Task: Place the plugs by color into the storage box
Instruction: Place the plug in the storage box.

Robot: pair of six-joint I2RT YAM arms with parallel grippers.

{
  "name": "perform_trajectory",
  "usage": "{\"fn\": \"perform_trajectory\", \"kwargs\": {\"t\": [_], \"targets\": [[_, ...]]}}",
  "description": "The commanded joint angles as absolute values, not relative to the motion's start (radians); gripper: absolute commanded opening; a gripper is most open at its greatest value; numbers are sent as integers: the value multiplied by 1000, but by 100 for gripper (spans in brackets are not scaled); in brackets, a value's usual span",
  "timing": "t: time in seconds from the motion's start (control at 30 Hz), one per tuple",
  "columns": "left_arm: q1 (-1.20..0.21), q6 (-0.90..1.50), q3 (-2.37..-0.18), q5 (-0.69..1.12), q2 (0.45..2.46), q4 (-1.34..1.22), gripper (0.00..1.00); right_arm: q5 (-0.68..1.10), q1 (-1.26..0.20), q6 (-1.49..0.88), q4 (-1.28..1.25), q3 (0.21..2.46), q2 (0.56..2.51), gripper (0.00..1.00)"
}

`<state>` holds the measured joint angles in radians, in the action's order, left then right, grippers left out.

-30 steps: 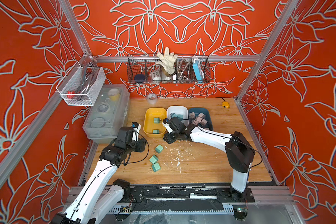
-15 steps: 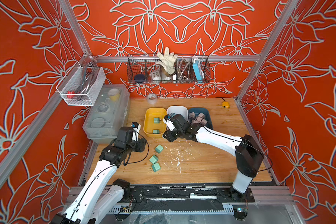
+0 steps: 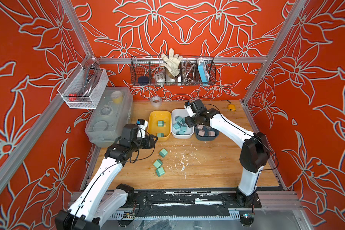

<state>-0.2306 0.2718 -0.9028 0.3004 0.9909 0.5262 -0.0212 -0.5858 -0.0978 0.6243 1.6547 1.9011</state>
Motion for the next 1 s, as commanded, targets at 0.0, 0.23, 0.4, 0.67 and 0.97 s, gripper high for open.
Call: {"fn": "perform_trajectory", "kwargs": {"t": [0.0, 0.23, 0.4, 0.67, 0.97], "targets": [[-247, 257, -969, 331, 1086, 502, 57, -119, -582, -25, 751, 1726, 1981, 37], [-294, 220, -985, 298, 1163, 488, 57, -255, -581, 9, 798, 1793, 2098, 39], [-298, 191, -970, 258, 1163, 497, 57, -305, -581, 23, 828, 1850, 2162, 48], [-299, 175, -967, 246, 1161, 501, 57, -223, -582, 6, 829, 1902, 2191, 58], [-299, 169, -963, 235, 1153, 505, 57, -177, -581, -13, 815, 1907, 2191, 60]]}}
